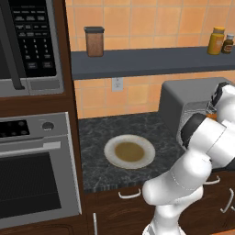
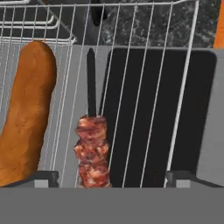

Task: Pick up the kebab skewer and baguette bread, and place them inside the toaster oven. Close the toaster oven door and start by setting the timer.

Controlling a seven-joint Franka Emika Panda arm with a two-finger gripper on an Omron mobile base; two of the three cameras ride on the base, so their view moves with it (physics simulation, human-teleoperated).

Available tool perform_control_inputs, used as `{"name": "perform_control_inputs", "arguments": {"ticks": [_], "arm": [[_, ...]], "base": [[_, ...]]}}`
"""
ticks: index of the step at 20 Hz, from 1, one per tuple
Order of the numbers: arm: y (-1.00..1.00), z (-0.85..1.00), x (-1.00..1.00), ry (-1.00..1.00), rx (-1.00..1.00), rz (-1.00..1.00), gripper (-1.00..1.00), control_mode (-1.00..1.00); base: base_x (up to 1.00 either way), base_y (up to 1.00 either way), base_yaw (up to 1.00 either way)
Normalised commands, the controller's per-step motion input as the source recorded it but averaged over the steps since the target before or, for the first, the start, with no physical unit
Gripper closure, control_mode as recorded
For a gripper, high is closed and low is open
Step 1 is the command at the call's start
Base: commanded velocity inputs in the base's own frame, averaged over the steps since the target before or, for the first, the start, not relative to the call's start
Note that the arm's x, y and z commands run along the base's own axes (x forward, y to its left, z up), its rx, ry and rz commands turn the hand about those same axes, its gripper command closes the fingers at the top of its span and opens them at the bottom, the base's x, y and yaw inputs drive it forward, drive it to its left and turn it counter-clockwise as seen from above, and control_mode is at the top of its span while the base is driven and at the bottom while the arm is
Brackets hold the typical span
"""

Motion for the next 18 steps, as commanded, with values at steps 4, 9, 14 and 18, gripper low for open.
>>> {"name": "perform_control_inputs", "arguments": {"ticks": [4,9,14,18], "arm": [[-0.06,0.38,-0.42,-0.08,-0.03,0.05,-1.00,-1.00],[0.00,0.04,-0.50,-0.15,-0.09,0.20,-1.00,-1.00],[0.10,0.04,-0.24,-0.21,-0.12,0.23,-1.00,-1.00],[0.14,0.00,-0.22,-0.22,-0.23,0.36,-1.00,-1.00]], "base": [[0.00,0.00,0.00],[0.00,0.00,0.00],[0.00,0.00,0.00],[0.00,0.00,0.00]]}}
